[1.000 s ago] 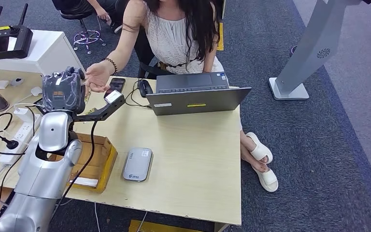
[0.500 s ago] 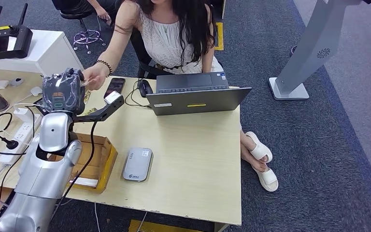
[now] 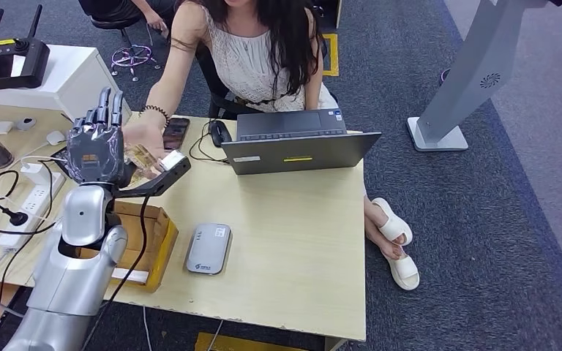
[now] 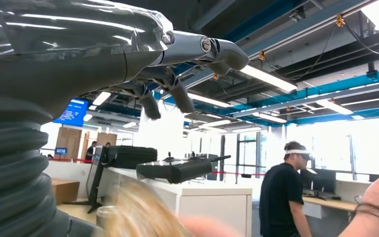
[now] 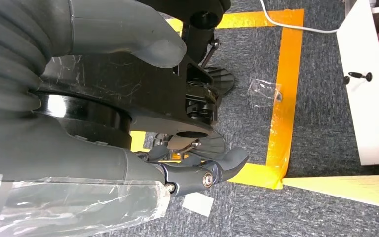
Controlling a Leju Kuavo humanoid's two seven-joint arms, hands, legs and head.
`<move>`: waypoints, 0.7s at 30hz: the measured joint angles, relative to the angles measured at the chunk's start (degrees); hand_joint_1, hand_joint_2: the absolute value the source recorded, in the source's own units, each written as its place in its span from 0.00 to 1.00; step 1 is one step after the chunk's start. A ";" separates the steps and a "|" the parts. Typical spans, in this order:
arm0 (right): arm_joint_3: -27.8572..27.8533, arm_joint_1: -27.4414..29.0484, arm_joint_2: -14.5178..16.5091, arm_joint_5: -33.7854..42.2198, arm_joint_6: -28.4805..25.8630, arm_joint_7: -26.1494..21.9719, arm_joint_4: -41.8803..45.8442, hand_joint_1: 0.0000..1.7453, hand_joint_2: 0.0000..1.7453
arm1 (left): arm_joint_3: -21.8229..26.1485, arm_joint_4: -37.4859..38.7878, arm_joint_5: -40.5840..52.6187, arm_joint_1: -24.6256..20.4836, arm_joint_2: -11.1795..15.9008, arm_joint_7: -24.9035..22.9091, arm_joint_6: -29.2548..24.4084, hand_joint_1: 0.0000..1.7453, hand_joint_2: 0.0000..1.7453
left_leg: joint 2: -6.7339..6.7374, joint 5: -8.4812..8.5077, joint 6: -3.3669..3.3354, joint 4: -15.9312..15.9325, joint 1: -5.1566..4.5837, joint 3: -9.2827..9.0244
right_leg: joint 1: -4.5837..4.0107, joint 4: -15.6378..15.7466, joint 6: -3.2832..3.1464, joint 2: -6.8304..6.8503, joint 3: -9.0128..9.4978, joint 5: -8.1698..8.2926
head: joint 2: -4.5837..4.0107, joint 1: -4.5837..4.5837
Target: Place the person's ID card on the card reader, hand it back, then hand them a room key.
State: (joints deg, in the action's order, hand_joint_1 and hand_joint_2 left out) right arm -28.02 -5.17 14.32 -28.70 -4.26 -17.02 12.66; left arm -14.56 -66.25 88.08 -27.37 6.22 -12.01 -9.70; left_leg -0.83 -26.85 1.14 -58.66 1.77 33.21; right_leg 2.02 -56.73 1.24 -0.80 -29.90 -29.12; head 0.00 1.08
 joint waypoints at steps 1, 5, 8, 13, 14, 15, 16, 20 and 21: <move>-0.01 0.01 0.01 -0.04 0.04 -0.07 0.00 0.00 1.00 | 0.00 -0.67 0.00 0.44 -0.17 0.13 -0.01 0.00 1.00 | 0.00 0.00 0.00 0.00 0.00 0.00 | 0.00 0.00 0.00 0.00 0.00 0.00 | 0.00 0.00; -0.04 0.00 0.02 -0.11 0.04 -0.28 0.00 0.00 1.00 | 0.00 -3.38 0.00 1.78 -0.80 1.37 0.14 0.00 1.00 | 0.00 0.00 0.00 0.00 0.00 0.00 | 0.00 0.00 0.00 0.01 -0.01 0.00 | 0.00 0.01; -0.11 0.02 0.02 -0.11 -0.08 -0.18 0.00 0.00 1.00 | 0.00 -4.90 0.00 2.61 -1.29 1.86 0.23 0.00 1.00 | 0.00 0.00 0.00 0.00 0.00 0.00 | -0.01 -0.01 0.00 0.00 -0.01 0.00 | 0.00 0.01; -0.22 0.03 0.02 -0.09 -0.11 -0.14 0.00 0.00 1.00 | 0.00 -6.01 0.01 3.22 -1.65 1.87 0.24 0.00 1.00 | 0.00 0.00 0.00 0.00 0.00 0.00 | -0.01 -0.01 0.00 0.01 -0.01 0.00 | 0.00 0.01; -0.24 0.03 0.02 -0.09 -0.11 -0.14 0.00 0.00 1.00 | 0.00 -6.10 0.01 3.28 -1.71 1.87 0.24 0.00 1.00 | 0.00 0.00 0.00 0.00 0.00 0.00 | 0.00 -0.01 0.00 0.01 0.00 0.00 | 0.00 0.01; -0.25 0.03 0.02 -0.09 -0.11 -0.14 0.00 0.00 1.00 | 0.00 -6.15 0.01 3.31 -1.74 1.87 0.24 0.00 1.00 | 0.00 0.00 0.00 0.00 0.00 0.00 | 0.00 -0.01 0.00 0.01 0.00 0.00 | 0.00 0.01; -0.26 0.03 0.02 -0.09 -0.11 -0.14 0.00 0.00 1.00 | 0.00 -6.20 0.01 3.36 -1.77 1.87 0.24 0.00 1.00 | 0.00 0.00 0.00 0.00 0.00 0.00 | 0.00 -0.01 0.00 0.01 0.00 0.00 | 0.00 0.01; -0.29 0.06 0.02 -0.03 -0.20 -0.14 0.00 0.00 1.00 | 0.00 -6.66 0.00 3.90 -1.87 2.15 0.22 0.00 1.00 | 0.00 0.00 0.00 0.00 0.00 0.00 | 0.00 -0.01 0.00 0.00 -0.01 0.00 | 0.00 0.01; -0.32 0.09 0.02 0.09 -0.22 -0.16 0.00 0.00 1.00 | 0.00 -7.02 -0.02 4.28 -1.97 2.65 0.20 0.00 1.00 | 0.00 0.00 0.00 0.00 0.00 0.00 | 0.00 -0.01 0.00 0.00 -0.01 0.00 | 0.00 0.01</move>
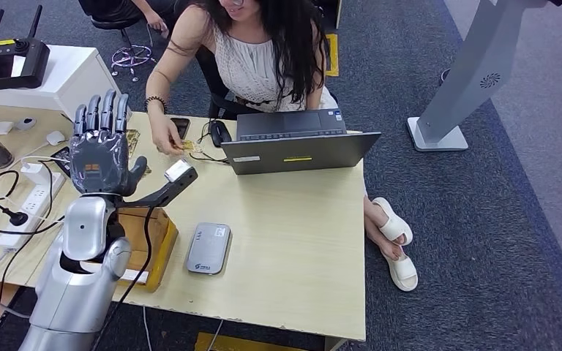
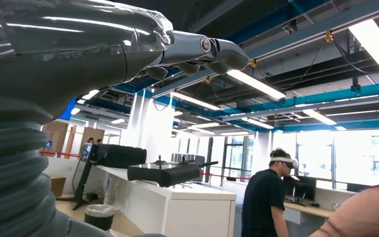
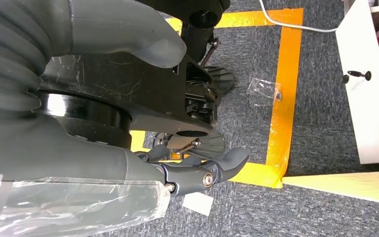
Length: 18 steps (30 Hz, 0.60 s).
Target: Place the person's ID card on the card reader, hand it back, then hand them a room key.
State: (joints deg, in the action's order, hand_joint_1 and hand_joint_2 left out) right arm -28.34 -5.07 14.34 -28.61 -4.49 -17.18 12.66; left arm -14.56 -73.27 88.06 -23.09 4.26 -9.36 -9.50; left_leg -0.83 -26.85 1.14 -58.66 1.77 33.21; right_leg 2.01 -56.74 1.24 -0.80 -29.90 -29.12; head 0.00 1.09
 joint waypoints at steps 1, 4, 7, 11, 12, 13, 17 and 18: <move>-0.05 0.04 0.00 0.17 -0.04 -0.03 0.00 0.00 1.00 | 0.00 -0.55 -0.02 0.55 -0.13 0.73 0.01 0.00 1.00 | 0.00 0.00 0.00 0.00 0.00 0.00 | 0.00 0.00 0.00 0.00 0.00 0.00 | 0.00 0.00; -0.48 0.16 0.00 0.86 -0.40 -0.23 0.00 0.00 1.00 | -0.28 -3.50 -0.03 3.20 -0.55 3.14 0.46 0.00 1.00 | 0.01 -0.01 0.00 0.00 0.00 0.00 | 0.00 0.01 0.00 -0.01 -0.01 0.00 | 0.00 0.00; -1.31 0.29 0.00 1.67 -0.90 -0.59 0.00 0.00 1.00 | -1.73 -7.63 -0.01 7.15 -0.64 4.38 1.27 0.00 1.00 | 0.03 -0.03 -0.01 0.00 -0.01 0.03 | 0.01 0.02 0.00 -0.03 -0.03 -0.01 | 0.00 -0.01; -2.77 0.52 -0.01 3.00 -1.03 -1.50 0.00 0.00 1.00 | -4.74 -13.68 0.00 13.65 0.37 4.72 1.38 0.00 1.00 | 0.07 -0.04 -0.01 0.00 -0.01 0.07 | 0.01 0.03 0.00 -0.05 -0.10 -0.02 | 0.00 0.00; -3.17 0.56 -0.01 3.26 -1.05 -1.65 0.01 0.00 1.00 | -5.39 -15.10 0.00 15.19 0.77 4.72 1.26 0.00 1.00 | 0.08 -0.04 -0.01 0.01 -0.01 0.08 | 0.00 0.03 0.00 -0.06 -0.12 -0.02 | 0.00 0.00; -3.55 0.60 -0.01 3.45 -1.08 -1.76 0.01 0.00 1.00 | -5.94 -16.45 0.00 16.57 1.16 4.72 1.10 0.00 1.00 | 0.09 -0.04 -0.01 0.01 -0.01 0.08 | 0.00 0.03 0.00 -0.06 -0.14 -0.02 | 0.00 0.01; -4.69 0.70 -0.01 3.93 -1.17 -2.04 0.02 0.00 1.00 | -7.34 -21.02 -0.04 20.84 2.85 4.89 0.51 0.00 1.00 | 0.09 -0.03 -0.01 0.02 0.00 0.09 | 0.00 0.01 0.00 -0.05 -0.21 -0.02 | 0.00 0.00; -4.92 0.71 -0.01 3.97 -1.18 -2.05 0.02 0.00 1.00 | -7.58 -21.94 -0.05 21.61 3.17 4.98 0.39 0.00 1.00 | 0.09 -0.03 -0.01 0.02 0.00 0.09 | 0.00 0.01 -0.01 -0.05 -0.24 -0.02 | 0.00 0.00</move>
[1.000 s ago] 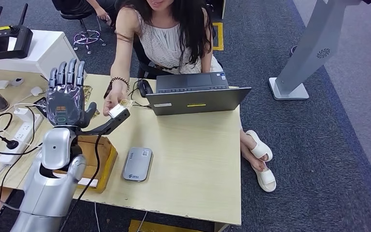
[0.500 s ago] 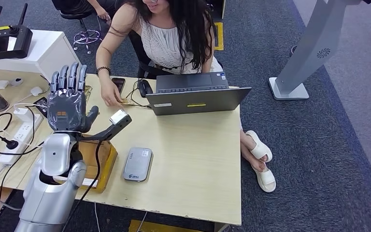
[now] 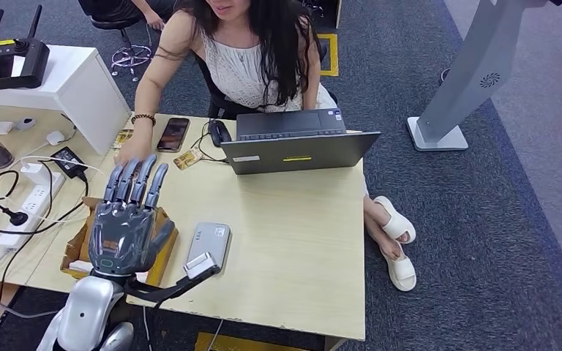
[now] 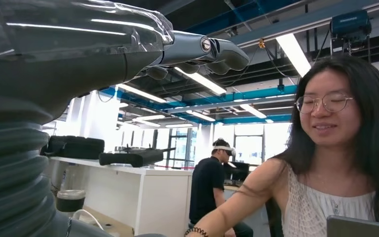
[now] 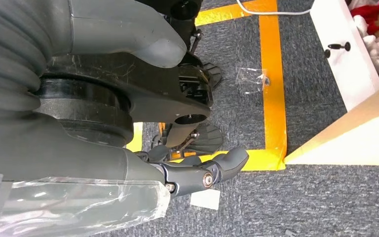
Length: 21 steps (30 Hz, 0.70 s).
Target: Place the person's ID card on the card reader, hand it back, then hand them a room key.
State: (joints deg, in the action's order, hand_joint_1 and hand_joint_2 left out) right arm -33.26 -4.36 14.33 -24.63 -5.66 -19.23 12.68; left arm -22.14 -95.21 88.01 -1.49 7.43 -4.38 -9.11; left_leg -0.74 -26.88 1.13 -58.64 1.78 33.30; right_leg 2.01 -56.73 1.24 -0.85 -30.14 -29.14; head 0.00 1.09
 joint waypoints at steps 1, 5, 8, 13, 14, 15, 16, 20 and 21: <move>-0.23 0.01 0.00 0.02 -0.01 0.00 0.00 0.00 1.00 | -0.22 -0.86 -0.02 0.67 0.31 0.07 -0.10 0.00 1.00 | 0.00 0.00 0.00 0.00 0.00 0.00 | 0.00 0.00 0.00 0.00 -0.02 0.00 | 0.00 0.00; -0.81 0.03 0.01 0.04 -0.16 0.00 0.00 0.00 1.00 | -0.91 -2.94 -0.04 2.46 1.12 0.35 -0.21 0.00 1.00 | -0.01 0.01 0.00 0.00 0.00 0.00 | 0.00 0.00 0.00 0.00 -0.01 0.00 | 0.00 -0.01; -1.05 0.03 0.01 0.04 -0.34 0.00 0.00 0.00 1.00 | -1.37 -3.56 -0.04 3.26 1.46 0.41 -0.30 0.00 1.00 | -0.01 0.01 0.00 0.00 -0.01 0.00 | 0.01 0.00 0.00 0.00 0.04 0.01 | 0.00 -0.01; -1.70 0.03 0.01 0.04 -0.73 0.01 0.00 0.00 1.00 | -1.67 -4.02 -0.07 4.08 2.03 0.61 -0.20 0.00 1.00 | -0.01 0.01 0.00 0.00 -0.01 0.01 | 0.01 0.00 0.00 0.00 0.08 0.01 | 0.00 0.00; -1.86 0.03 0.01 0.03 -0.73 0.02 0.00 0.00 1.00 | -1.73 -4.09 -0.08 4.22 2.15 0.69 -0.19 0.00 1.00 | -0.01 0.01 0.00 0.00 -0.01 0.01 | 0.01 0.00 0.00 0.00 0.08 0.01 | 0.00 0.00; -2.00 0.03 0.01 0.03 -0.74 0.03 0.00 0.00 1.00 | -1.82 -4.15 -0.09 4.35 2.27 0.78 -0.19 0.00 1.00 | -0.01 0.01 0.00 0.00 0.00 0.01 | 0.00 0.00 0.00 0.00 0.08 0.01 | 0.00 0.00; -2.10 0.03 0.00 0.02 -0.74 0.04 0.00 0.00 1.00 | -1.91 -4.18 -0.10 4.48 2.35 0.84 -0.20 0.00 1.00 | -0.01 0.01 0.00 0.00 0.00 0.01 | 0.00 0.00 0.00 0.00 0.08 0.01 | 0.00 0.00; -2.23 0.03 0.01 -0.09 -0.74 0.10 0.00 0.00 1.00 | -2.26 -4.54 -0.14 5.10 2.47 1.05 -0.33 0.00 1.00 | -0.01 0.01 0.00 0.00 0.00 0.01 | 0.00 0.00 0.00 0.00 0.06 0.01 | 0.00 -0.01; -2.25 0.03 0.01 -0.14 -0.75 0.13 0.00 0.00 1.00 | -2.36 -4.68 -0.14 5.24 2.50 1.11 -0.35 0.00 1.00 | -0.01 0.01 0.00 0.00 0.00 0.01 | 0.01 0.00 0.00 0.00 0.05 0.01 | 0.00 -0.01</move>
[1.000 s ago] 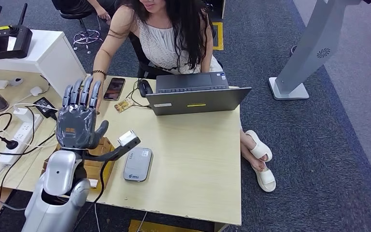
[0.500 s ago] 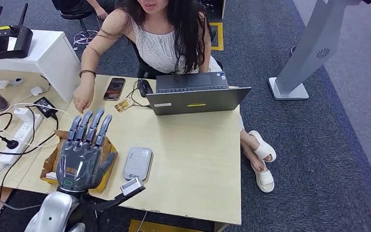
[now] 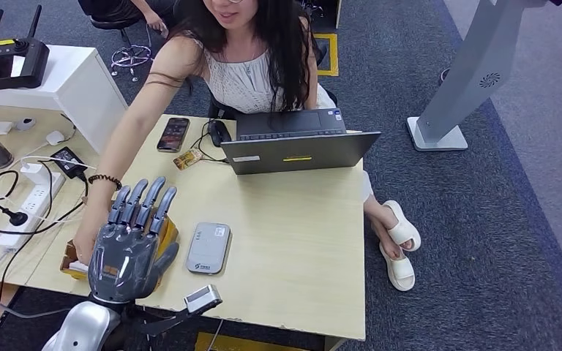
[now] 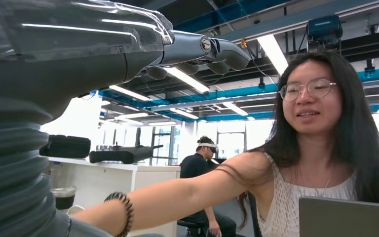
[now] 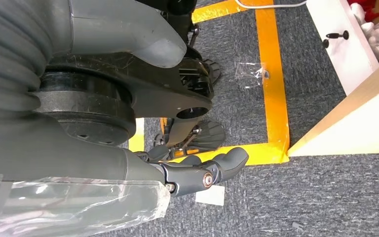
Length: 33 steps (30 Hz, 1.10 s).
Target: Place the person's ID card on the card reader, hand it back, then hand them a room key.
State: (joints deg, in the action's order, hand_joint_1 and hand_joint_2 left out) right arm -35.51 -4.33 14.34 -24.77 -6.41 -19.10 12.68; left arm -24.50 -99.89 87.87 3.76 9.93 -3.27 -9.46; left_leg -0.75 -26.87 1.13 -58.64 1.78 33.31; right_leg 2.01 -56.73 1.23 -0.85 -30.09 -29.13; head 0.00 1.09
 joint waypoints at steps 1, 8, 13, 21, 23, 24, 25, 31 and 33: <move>-0.01 0.00 0.00 -0.04 0.00 0.03 0.00 0.00 1.00 | -0.11 -0.14 -0.01 0.11 0.04 0.07 -0.01 0.00 1.00 | 0.00 0.00 0.00 0.00 0.00 0.00 | 0.00 0.00 0.00 0.00 -0.02 0.00 | 0.00 0.01; -0.09 0.00 0.00 -0.22 -0.03 0.07 0.00 0.00 1.00 | -1.20 -0.50 -0.01 0.26 0.15 0.19 -0.26 0.00 1.00 | 0.00 0.00 0.00 0.00 0.00 0.00 | 0.00 0.00 0.00 0.00 -0.03 0.00 | 0.00 0.01; -0.32 0.00 0.00 -0.40 -0.17 0.07 0.00 0.00 1.00 | -1.81 -0.51 -0.03 0.52 0.20 0.19 -0.46 0.00 1.00 | 0.00 0.00 0.00 0.00 0.00 0.00 | 0.00 0.00 0.00 0.00 0.02 0.00 | 0.00 0.01; -0.72 0.00 0.00 -0.42 -0.15 0.38 0.00 0.00 1.00 | -2.06 -0.69 -0.03 0.99 0.35 0.07 -0.46 0.00 1.00 | 0.00 0.00 0.00 0.00 0.00 0.01 | 0.00 0.00 0.00 0.00 0.00 0.00 | 0.00 0.01; -0.93 0.00 0.00 -0.40 -0.13 0.42 0.00 0.00 1.00 | -2.06 -0.86 -0.03 1.25 0.44 -0.09 -0.30 0.00 1.00 | 0.00 0.00 0.00 0.00 0.00 0.01 | 0.00 0.00 0.00 0.00 0.02 0.00 | 0.00 0.01; -1.04 0.00 0.00 -0.36 -0.09 0.43 0.00 0.00 1.00 | -2.07 -0.96 -0.02 1.51 0.54 -0.15 -0.24 0.00 1.00 | 0.00 0.00 0.00 0.00 0.00 0.01 | 0.00 0.00 0.00 0.00 0.02 0.00 | 0.00 0.01; -1.17 0.01 0.00 -0.28 -0.07 0.42 0.00 0.00 1.00 | -2.09 -1.10 -0.02 1.91 0.67 -0.21 -0.25 0.00 1.00 | 0.00 0.00 0.00 0.00 0.00 0.01 | 0.00 0.00 0.00 0.00 0.02 0.00 | 0.00 0.01; -2.10 0.04 0.00 0.16 -0.03 0.42 0.00 0.00 1.00 | -2.84 -2.01 -0.07 5.79 2.32 -1.53 -1.07 0.00 1.00 | 0.01 -0.01 0.00 0.00 0.00 0.04 | 0.00 0.00 -0.01 0.00 -0.02 -0.01 | 0.00 0.01; -2.50 0.04 0.00 0.21 -0.04 0.58 0.00 0.00 1.00 | -2.96 -2.09 -0.45 7.10 3.06 -2.76 -1.28 0.00 1.00 | 0.01 -0.01 0.00 0.01 0.00 0.06 | 0.00 0.00 -0.01 0.00 -0.07 -0.01 | 0.00 0.01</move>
State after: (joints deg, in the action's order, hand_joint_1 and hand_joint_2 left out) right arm -38.00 -4.29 14.34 -24.57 -6.45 -18.52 12.68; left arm -27.46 -101.97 87.42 10.86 12.98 -6.03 -10.75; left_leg -0.74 -26.88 1.13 -58.63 1.78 33.37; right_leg 2.01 -56.73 1.22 -0.85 -30.16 -29.15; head 0.00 1.09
